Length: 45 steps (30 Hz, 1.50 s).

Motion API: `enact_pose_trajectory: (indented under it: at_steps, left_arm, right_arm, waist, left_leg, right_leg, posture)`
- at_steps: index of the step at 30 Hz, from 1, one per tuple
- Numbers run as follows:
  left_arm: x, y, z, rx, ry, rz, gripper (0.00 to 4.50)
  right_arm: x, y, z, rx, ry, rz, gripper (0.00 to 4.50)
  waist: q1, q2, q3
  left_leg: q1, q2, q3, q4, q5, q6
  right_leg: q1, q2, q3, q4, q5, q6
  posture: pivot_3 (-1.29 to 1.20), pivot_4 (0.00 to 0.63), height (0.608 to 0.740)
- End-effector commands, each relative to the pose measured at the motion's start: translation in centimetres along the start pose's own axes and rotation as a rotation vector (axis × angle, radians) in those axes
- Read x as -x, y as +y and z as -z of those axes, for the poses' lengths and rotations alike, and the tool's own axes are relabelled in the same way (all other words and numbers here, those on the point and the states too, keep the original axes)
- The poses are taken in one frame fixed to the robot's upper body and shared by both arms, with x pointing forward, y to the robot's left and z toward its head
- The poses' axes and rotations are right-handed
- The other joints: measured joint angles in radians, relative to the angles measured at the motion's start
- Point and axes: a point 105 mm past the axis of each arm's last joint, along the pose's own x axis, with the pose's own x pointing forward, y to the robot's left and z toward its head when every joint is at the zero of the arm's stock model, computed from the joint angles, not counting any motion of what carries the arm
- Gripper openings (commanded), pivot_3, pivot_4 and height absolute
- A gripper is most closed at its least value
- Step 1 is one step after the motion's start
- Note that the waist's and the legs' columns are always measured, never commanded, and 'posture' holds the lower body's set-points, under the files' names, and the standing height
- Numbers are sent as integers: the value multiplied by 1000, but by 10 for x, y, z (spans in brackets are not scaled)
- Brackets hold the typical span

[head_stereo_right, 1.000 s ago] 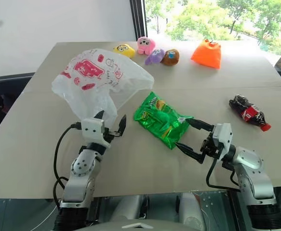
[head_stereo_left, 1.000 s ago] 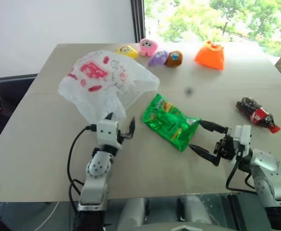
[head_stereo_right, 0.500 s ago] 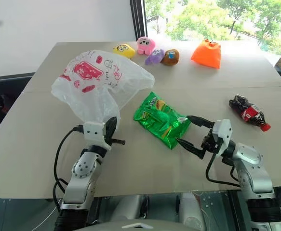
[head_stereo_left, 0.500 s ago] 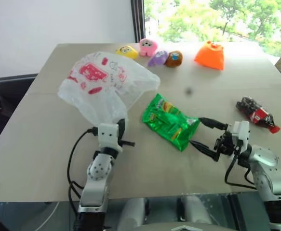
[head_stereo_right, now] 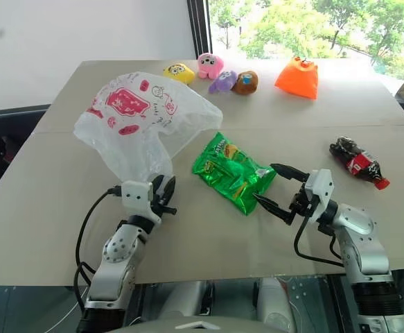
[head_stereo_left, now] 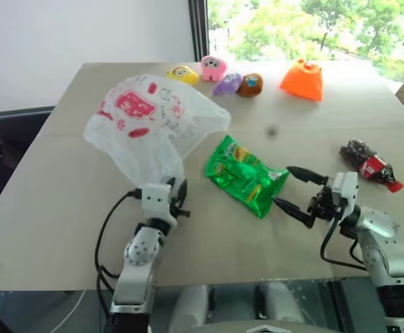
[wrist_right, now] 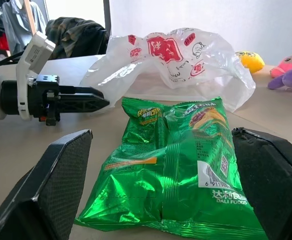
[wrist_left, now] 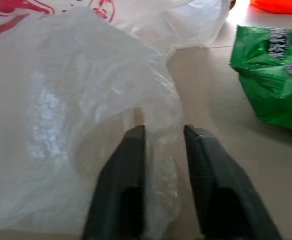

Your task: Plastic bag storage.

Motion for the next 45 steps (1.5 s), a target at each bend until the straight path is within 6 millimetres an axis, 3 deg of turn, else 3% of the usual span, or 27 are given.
enact_pose_trajectory:
  at_steps: [1,3,4,8,9,11,18,19,25,27,29,33,38,45]
  left_arm:
    - [-4,2,-6,-8,6,-13,3319]
    - [-4,1,-4,5,30,-2,4275]
    - [-5,2,-2,14,41,-10,4488]
    - [-7,0,-2,35,52,5,4488]
    - [-8,-1,-3,38,46,9,4009]
    - [-8,-2,-5,44,38,13,3675]
    - [-6,1,-4,65,37,10,248]
    - [-5,1,-4,78,35,13,31]
    - [-1,7,-20,133,-80,9,31]
    - [5,10,-44,116,-218,13,31]
    - [10,13,-58,145,-296,4,31]
    - [15,18,-66,261,-342,-23,31]
    - [14,20,-61,305,-325,-53,31]
    - [12,13,-51,278,-282,-36,31]
  right_arm:
    - [0,-2,-9,35,-31,12,4500]
    - [0,-2,-9,36,-31,15,4500]
    - [1,-2,-8,36,-31,18,4500]
    - [1,-2,-8,39,-30,23,4500]
    - [2,-2,-8,40,-29,25,4500]
    - [2,-3,-8,41,-28,28,4500]
    - [4,-9,-2,60,13,65,4500]
    - [5,-14,-1,52,29,87,4500]
    - [2,-34,18,-167,207,210,4500]
    - [1,-36,29,-354,280,243,4500]
    - [-1,-33,36,-544,318,256,4500]
    - [-18,-14,31,-746,315,156,4500]
    - [-45,-4,28,-868,284,119,4500]
    - [-72,-12,33,-857,228,172,4500]
  waist:
    - [0,0,0]
    - [0,0,0]
    - [0,0,0]
    - [0,0,0]
    - [1,0,0]
    - [1,0,0]
    - [0,0,0]
    - [0,0,0]
    - [0,0,0]
    - [0,0,0]
    - [0,0,0]
    - [0,0,0]
    - [-2,0,0]
    - [-2,0,0]
  left_leg:
    - [0,0,0,0,0,0]
    - [0,0,0,0,0,0]
    - [0,0,0,0,0,0]
    - [1,0,0,0,0,0]
    - [1,0,0,0,0,0]
    - [1,0,0,0,0,0]
    - [1,0,0,1,0,0]
    - [1,0,0,1,0,0]
    - [1,0,1,1,0,0]
    - [1,0,0,1,0,0]
    - [0,1,0,1,0,0]
    - [-1,1,0,1,0,0]
    - [-2,0,0,1,0,0]
    - [-2,-2,0,1,0,0]
  right_leg:
    - [0,0,0,0,0,0]
    - [0,0,0,1,0,0]
    - [0,0,0,1,0,0]
    - [1,0,0,1,0,0]
    - [1,0,0,1,0,0]
    - [1,0,0,1,0,0]
    - [1,0,0,1,0,0]
    - [1,0,0,1,0,0]
    - [1,0,1,1,0,0]
    - [0,-1,1,1,0,0]
    - [0,-1,1,1,0,-1]
    - [-1,-3,0,0,0,-1]
    - [-1,-1,0,1,0,0]
    - [-1,0,0,1,0,0]
  posture:
    - [0,150,740]
    - [0,150,740]
    - [0,150,740]
    - [0,150,740]
    - [0,150,740]
    - [0,150,740]
    - [0,150,740]
    - [0,150,740]
    - [0,150,740]
    - [0,150,740]
    - [0,150,740]
    - [0,150,740]
    - [0,150,740]
    - [0,150,740]
